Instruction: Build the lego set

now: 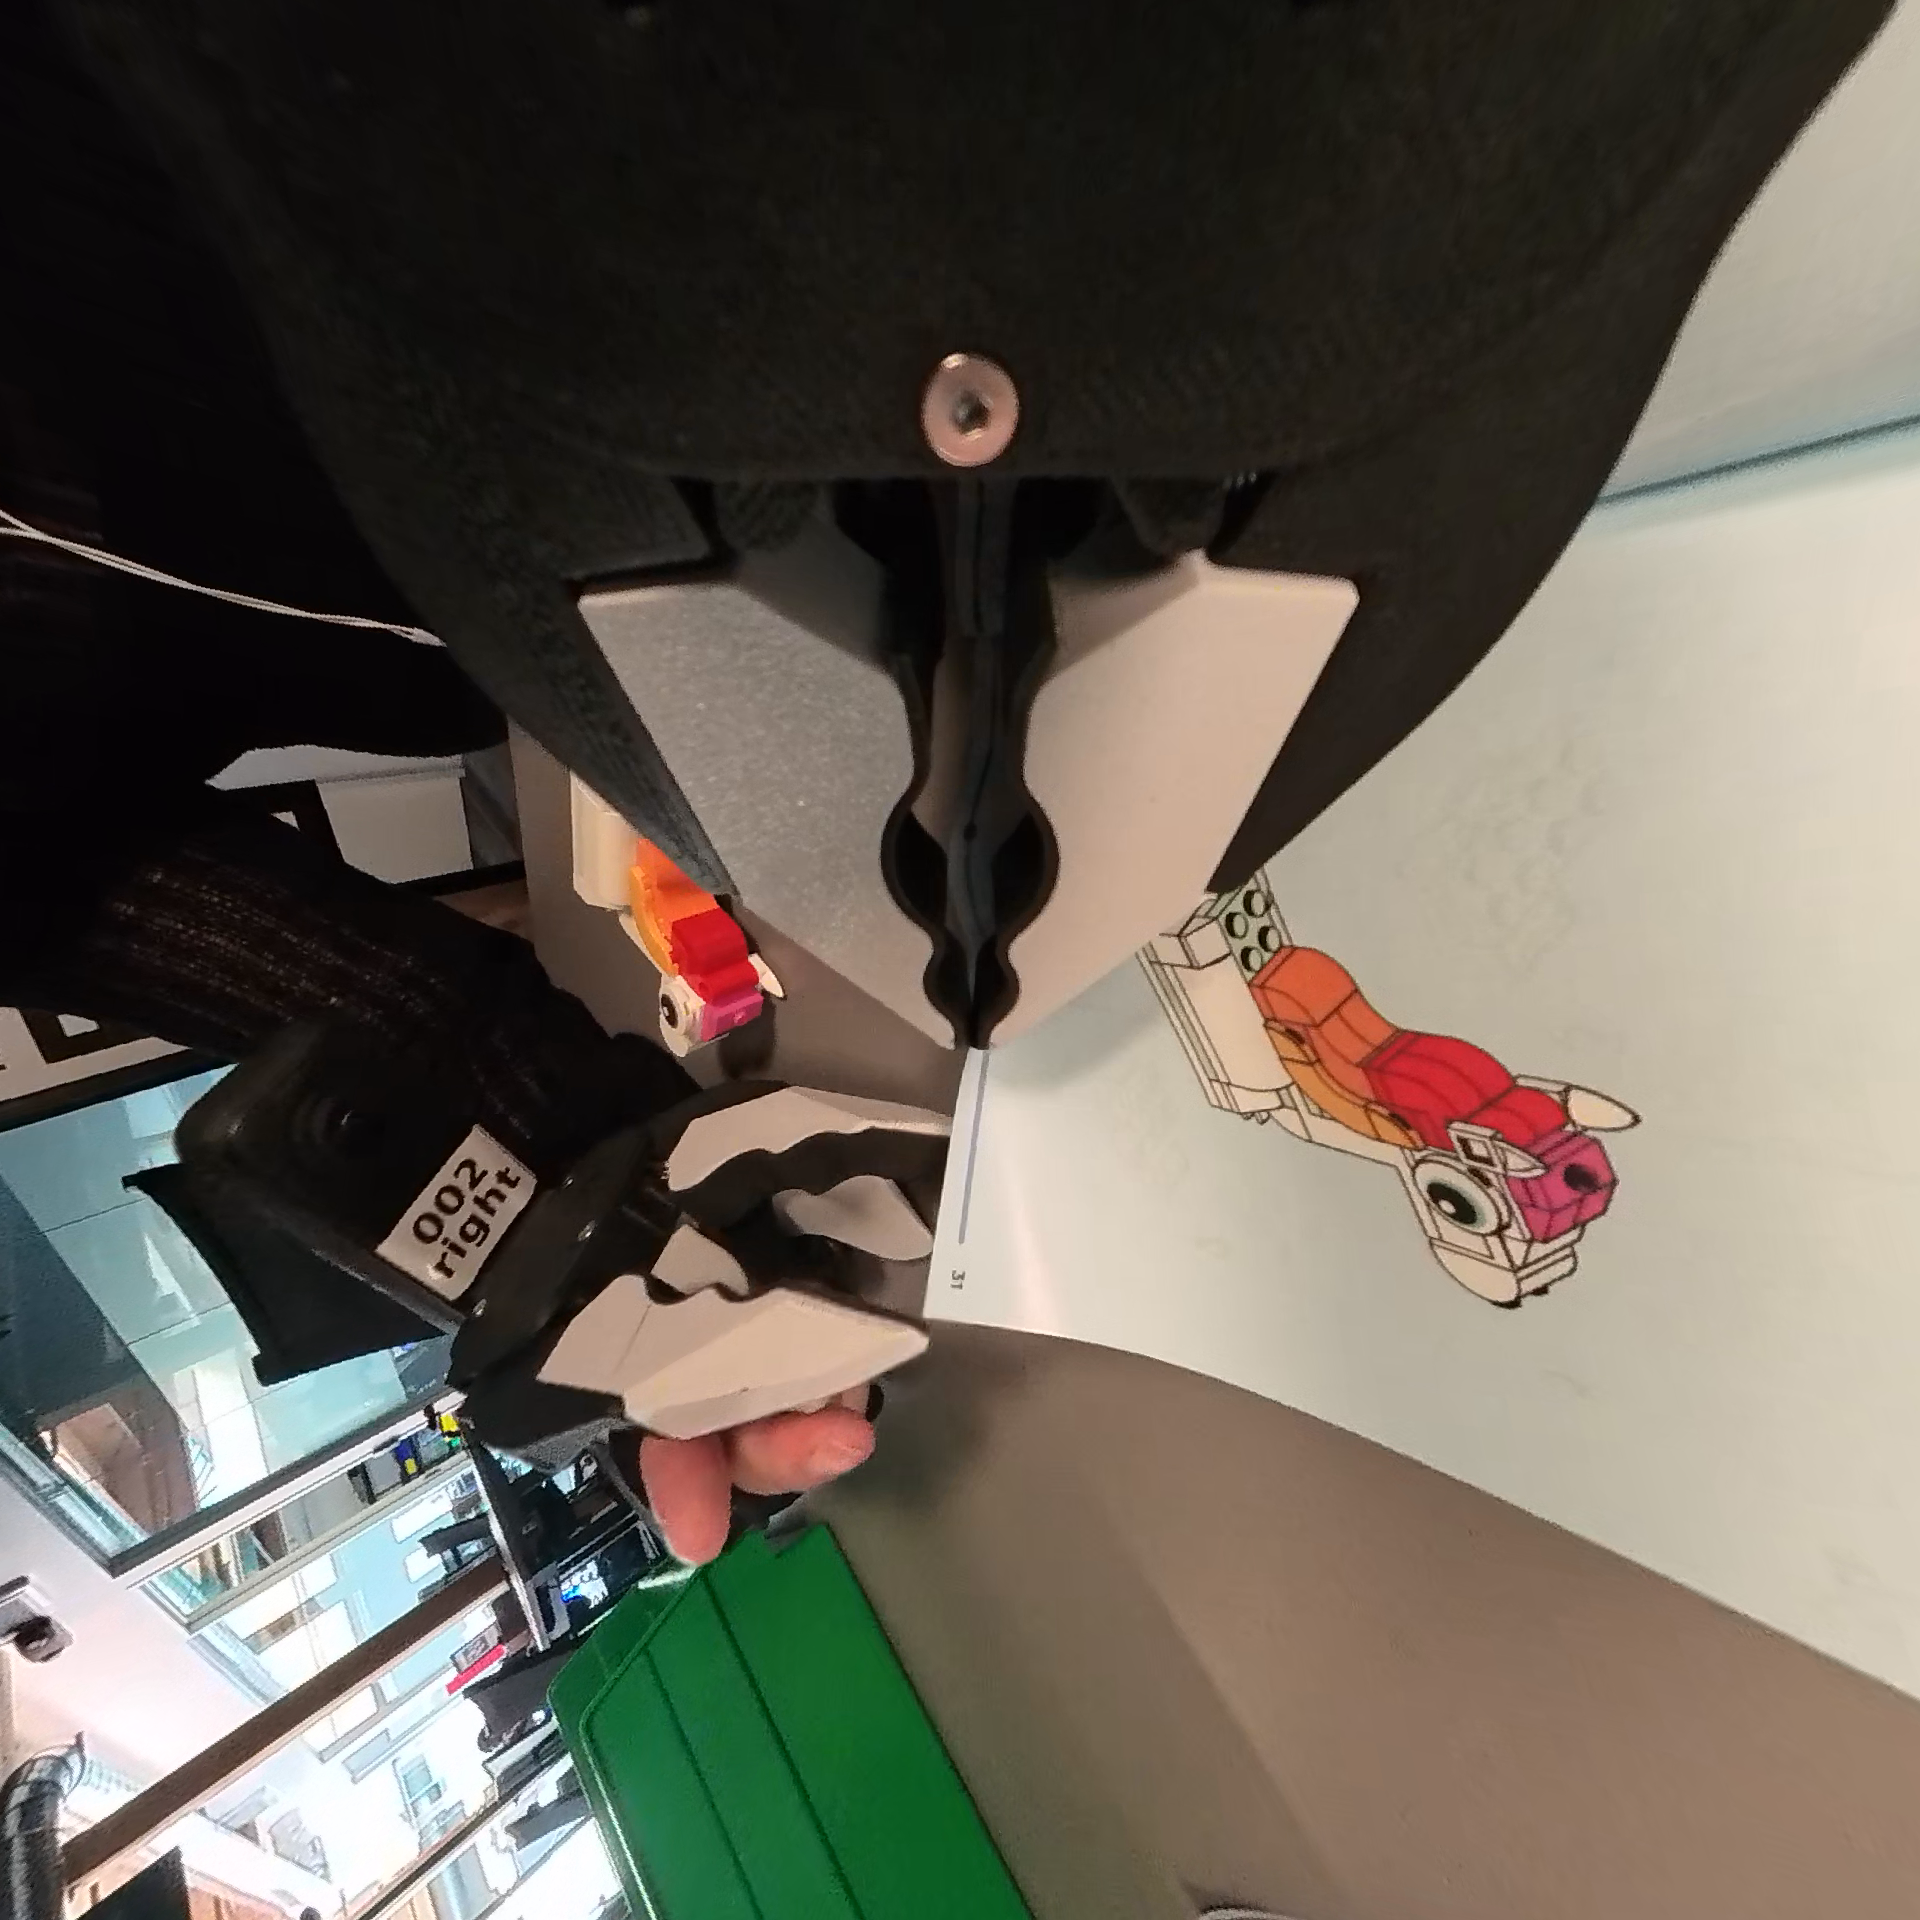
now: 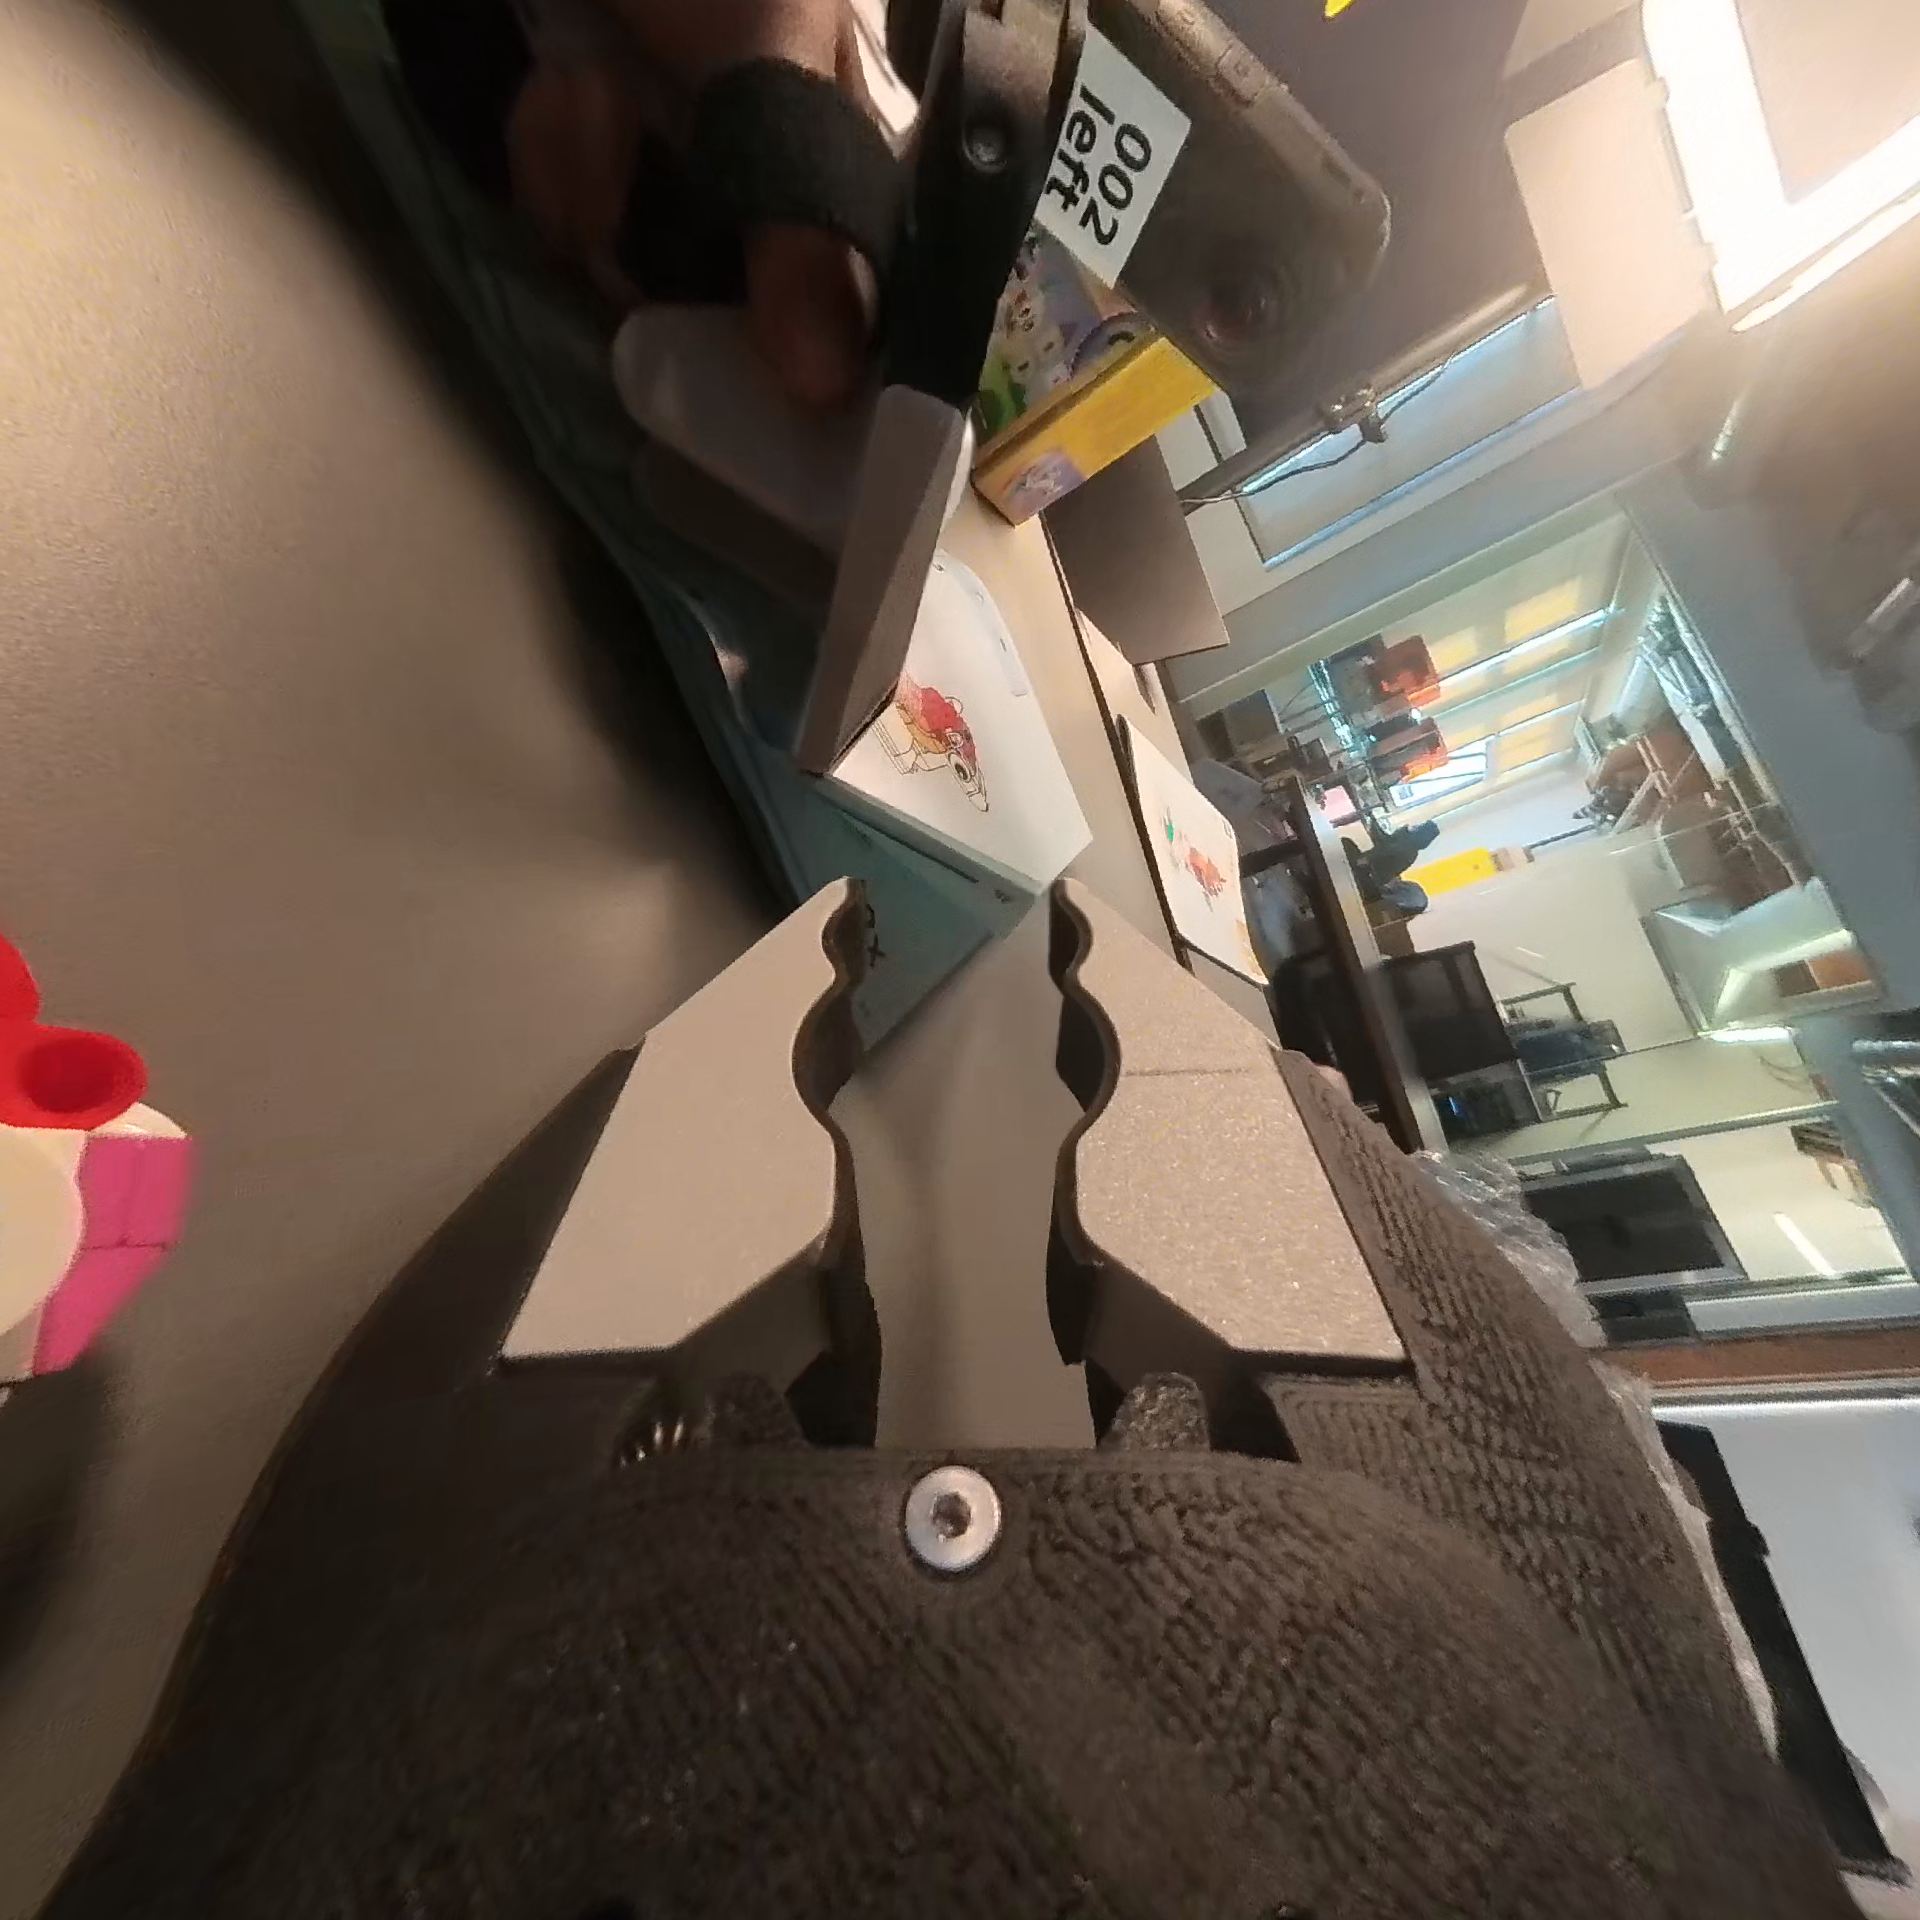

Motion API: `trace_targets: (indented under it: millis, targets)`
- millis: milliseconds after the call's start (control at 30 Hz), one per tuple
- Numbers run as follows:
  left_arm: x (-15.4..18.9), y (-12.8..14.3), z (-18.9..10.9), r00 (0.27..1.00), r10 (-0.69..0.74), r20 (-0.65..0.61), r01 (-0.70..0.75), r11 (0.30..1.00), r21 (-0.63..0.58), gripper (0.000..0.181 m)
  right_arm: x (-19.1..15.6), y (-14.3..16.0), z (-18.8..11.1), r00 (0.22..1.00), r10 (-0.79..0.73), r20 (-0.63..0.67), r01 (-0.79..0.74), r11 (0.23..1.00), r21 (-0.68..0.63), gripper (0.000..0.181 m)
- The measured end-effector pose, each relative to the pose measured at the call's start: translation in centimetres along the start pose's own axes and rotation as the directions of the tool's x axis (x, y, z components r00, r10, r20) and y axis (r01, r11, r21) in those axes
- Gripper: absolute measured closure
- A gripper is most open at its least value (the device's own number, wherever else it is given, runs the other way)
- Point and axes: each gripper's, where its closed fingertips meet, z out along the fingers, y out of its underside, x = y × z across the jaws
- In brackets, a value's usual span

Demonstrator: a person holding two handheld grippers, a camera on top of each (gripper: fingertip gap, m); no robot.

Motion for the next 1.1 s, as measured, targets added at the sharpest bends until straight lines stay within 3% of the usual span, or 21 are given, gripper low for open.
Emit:
trace_targets:
  millis: [167, 367, 1100]
  targets:
    - [-0.04, 0.05, 0.06, 1.000, 0.006, 0.007, -0.006, 1.000, -0.005, 0.181, -0.02, 0.04, 0.06, 1.000, 0.000, 0.002, 0.000, 1.000, -0.003, 0.142]
    - [-0.06, 0.03, 0.06, 1.000, 0.004, 0.005, -0.004, 1.000, -0.004, 0.181, -0.19, 0.12, -0.01, 1.000, -0.003, 0.012, 0.003, 1.000, -0.009, 0.154]
    - [-0.12, -0.01, 0.13, 1.000, 0.004, 0.005, -0.004, 1.000, -0.007, 0.181, -0.96, 0.36, -0.04, 0.999, -0.022, 0.048, 0.024, 0.999, -0.030, 0.162]
